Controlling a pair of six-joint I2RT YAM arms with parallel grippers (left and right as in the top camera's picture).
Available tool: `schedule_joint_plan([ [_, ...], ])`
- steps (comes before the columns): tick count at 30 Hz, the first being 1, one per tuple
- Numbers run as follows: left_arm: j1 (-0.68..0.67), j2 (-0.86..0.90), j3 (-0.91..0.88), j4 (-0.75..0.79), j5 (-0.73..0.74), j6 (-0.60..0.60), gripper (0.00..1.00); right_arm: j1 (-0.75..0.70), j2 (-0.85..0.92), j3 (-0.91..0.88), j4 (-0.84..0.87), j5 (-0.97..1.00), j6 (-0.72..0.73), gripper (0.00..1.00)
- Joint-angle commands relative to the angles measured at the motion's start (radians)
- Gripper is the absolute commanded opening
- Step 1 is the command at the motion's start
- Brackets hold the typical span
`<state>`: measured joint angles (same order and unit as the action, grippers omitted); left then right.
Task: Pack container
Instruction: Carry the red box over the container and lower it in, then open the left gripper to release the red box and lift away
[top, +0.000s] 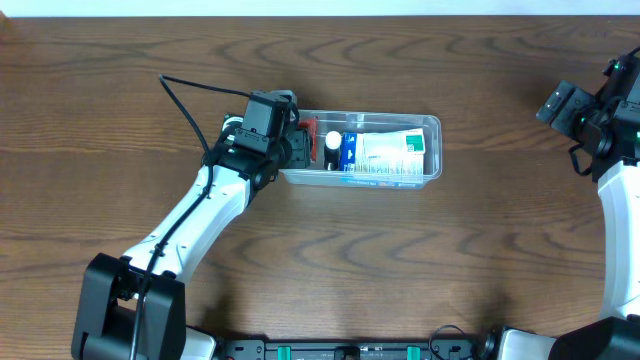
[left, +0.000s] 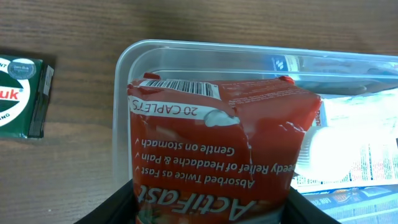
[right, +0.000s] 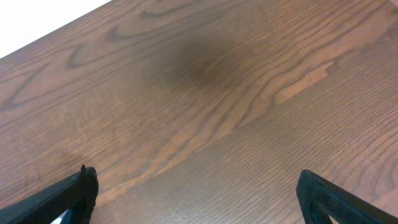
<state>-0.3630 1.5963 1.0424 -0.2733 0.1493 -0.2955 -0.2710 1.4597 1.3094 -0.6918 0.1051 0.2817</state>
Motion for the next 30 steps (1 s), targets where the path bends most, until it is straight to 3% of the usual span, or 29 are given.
schedule_joint_plan([
  [1, -0.003, 0.001, 0.022, 0.0, -0.012, -0.021, 0.54, -0.006, -0.001, 0.004, -0.001, 0.003, 0.013, 0.99],
  [11, -0.003, 0.001, 0.022, 0.029, -0.011, -0.021, 0.56, -0.006, -0.001, 0.004, -0.001, 0.003, 0.013, 0.99],
  [13, -0.003, 0.001, 0.022, 0.035, -0.011, -0.021, 0.72, -0.006, -0.001, 0.004, -0.001, 0.003, 0.013, 0.99],
  [14, -0.003, 0.001, 0.022, 0.037, -0.011, -0.021, 0.73, -0.006, -0.001, 0.004, -0.001, 0.003, 0.013, 0.99],
  [30, -0.002, -0.016, 0.026, 0.09, -0.004, -0.02, 0.75, -0.006, -0.001, 0.004, -0.001, 0.003, 0.013, 0.99],
])
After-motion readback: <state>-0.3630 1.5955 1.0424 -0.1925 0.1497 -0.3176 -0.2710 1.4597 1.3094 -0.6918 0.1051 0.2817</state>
